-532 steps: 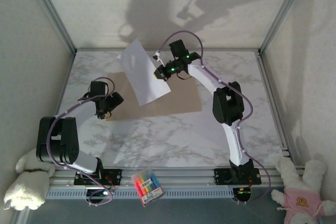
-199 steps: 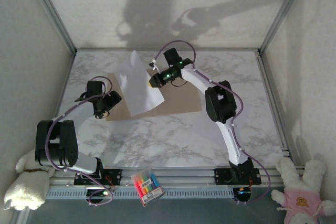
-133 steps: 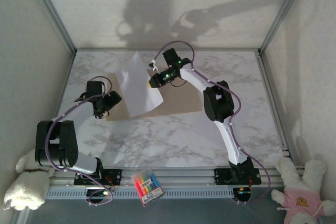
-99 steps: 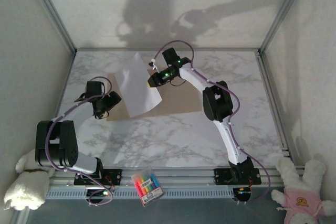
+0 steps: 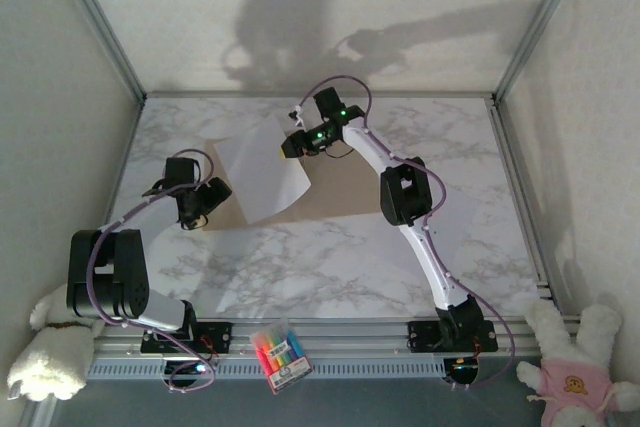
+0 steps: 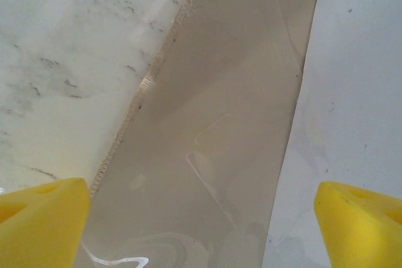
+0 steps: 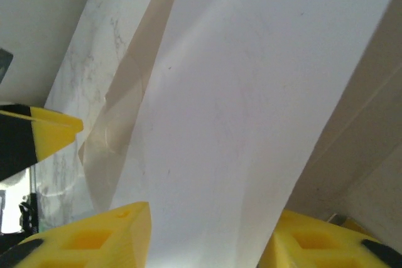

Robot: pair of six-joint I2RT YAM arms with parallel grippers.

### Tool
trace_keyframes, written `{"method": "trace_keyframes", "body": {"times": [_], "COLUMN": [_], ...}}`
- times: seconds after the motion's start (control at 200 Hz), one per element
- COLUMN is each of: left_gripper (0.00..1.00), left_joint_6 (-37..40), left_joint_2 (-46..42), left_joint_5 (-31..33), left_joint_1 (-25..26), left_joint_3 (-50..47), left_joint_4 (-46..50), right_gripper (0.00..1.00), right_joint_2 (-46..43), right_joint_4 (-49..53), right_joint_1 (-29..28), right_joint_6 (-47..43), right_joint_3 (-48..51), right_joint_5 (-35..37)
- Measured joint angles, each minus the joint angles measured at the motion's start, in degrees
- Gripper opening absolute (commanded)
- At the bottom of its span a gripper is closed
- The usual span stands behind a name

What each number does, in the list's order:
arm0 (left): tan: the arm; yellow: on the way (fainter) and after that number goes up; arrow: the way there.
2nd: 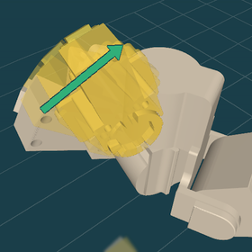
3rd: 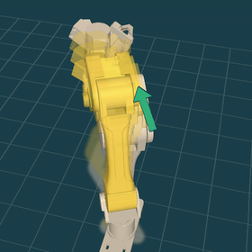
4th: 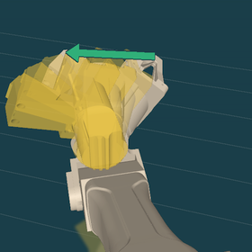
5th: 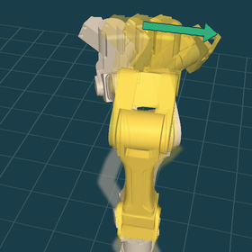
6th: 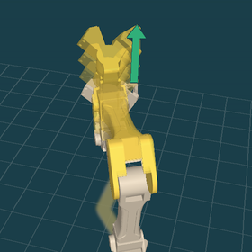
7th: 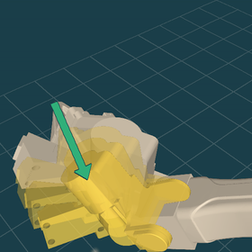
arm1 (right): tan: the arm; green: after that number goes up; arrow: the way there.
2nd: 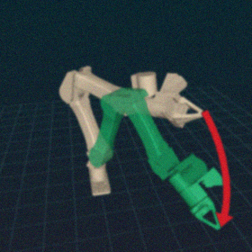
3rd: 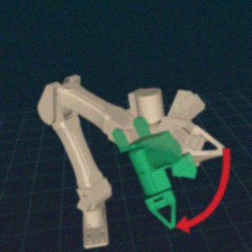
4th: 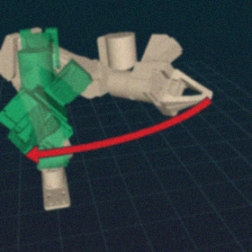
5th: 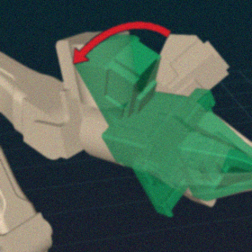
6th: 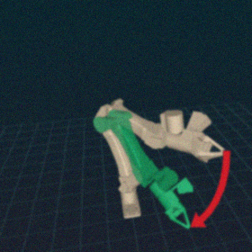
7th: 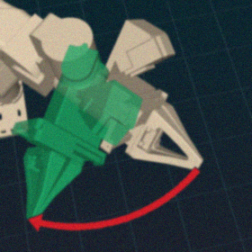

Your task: Put the files into the folder

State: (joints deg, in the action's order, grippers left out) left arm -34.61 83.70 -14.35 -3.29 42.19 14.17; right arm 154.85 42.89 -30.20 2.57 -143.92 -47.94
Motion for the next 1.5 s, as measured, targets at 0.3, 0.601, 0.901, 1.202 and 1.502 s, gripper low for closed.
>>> {"method": "trace_keyframes", "body": {"times": [0.3, 0.601, 0.901, 1.202, 1.502], "left_gripper": [0.92, 0.92, 0.92, 0.92, 0.92], "left_joint_6": [0.0, 0.0, 0.0, 0.0, 0.0], "left_joint_2": [0.0, -0.5, -2.3, -3.2, -3.8], "left_joint_5": [0.0, 0.0, 0.0, 0.0, -0.3], "left_joint_1": [-0.3, -0.3, -0.3, -0.3, -0.3], "left_joint_3": [0.0, 0.0, -0.4, -0.4, -1.2], "left_joint_4": [0.0, 0.0, 0.2, 0.9, 1.1], "right_gripper": [0.44, 0.25, 0.11, 0.02, 0.01], "right_joint_2": [2.6, 3.4, 3.4, 3.1, -2.2], "right_joint_4": [-0.4, -0.3, -0.2, -0.9, -4.9], "right_joint_1": [0.2, -0.1, -0.6, -0.6, -0.6], "right_joint_6": [4.7, 6.2, 6.0, 6.4, 8.8], "right_joint_3": [-3.2, -3.5, -3.5, -2.8, 6.8], "right_joint_5": [-1.8, -0.5, 3.2, 3.5, 7.5]}}
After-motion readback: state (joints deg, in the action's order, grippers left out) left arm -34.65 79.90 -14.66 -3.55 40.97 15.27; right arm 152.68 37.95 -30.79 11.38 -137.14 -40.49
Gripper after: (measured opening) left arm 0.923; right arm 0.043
